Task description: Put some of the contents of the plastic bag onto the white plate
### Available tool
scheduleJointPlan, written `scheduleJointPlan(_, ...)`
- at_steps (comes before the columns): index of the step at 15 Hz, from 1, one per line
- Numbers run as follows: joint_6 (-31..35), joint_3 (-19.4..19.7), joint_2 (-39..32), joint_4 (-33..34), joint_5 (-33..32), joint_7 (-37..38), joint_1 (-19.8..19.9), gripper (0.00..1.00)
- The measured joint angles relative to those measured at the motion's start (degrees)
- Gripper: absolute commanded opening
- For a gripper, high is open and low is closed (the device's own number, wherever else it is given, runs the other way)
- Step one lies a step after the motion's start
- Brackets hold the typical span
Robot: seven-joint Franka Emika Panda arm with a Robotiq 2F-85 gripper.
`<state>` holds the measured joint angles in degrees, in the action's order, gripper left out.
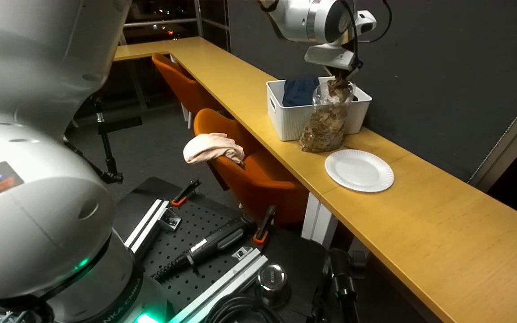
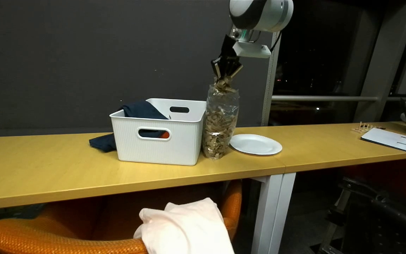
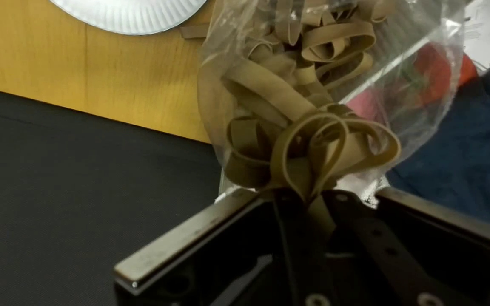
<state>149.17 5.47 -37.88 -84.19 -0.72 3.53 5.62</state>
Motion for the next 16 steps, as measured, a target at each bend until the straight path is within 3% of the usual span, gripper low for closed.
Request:
scheduleJointPlan(10,-4.91,3.77,10.63,-7.89,-4.0,6.85,-3.08,0.03)
scheduleJointPlan(16,-5.24,7.95,16.76,-16.2,-8.03,10.14,-2.33,0.03)
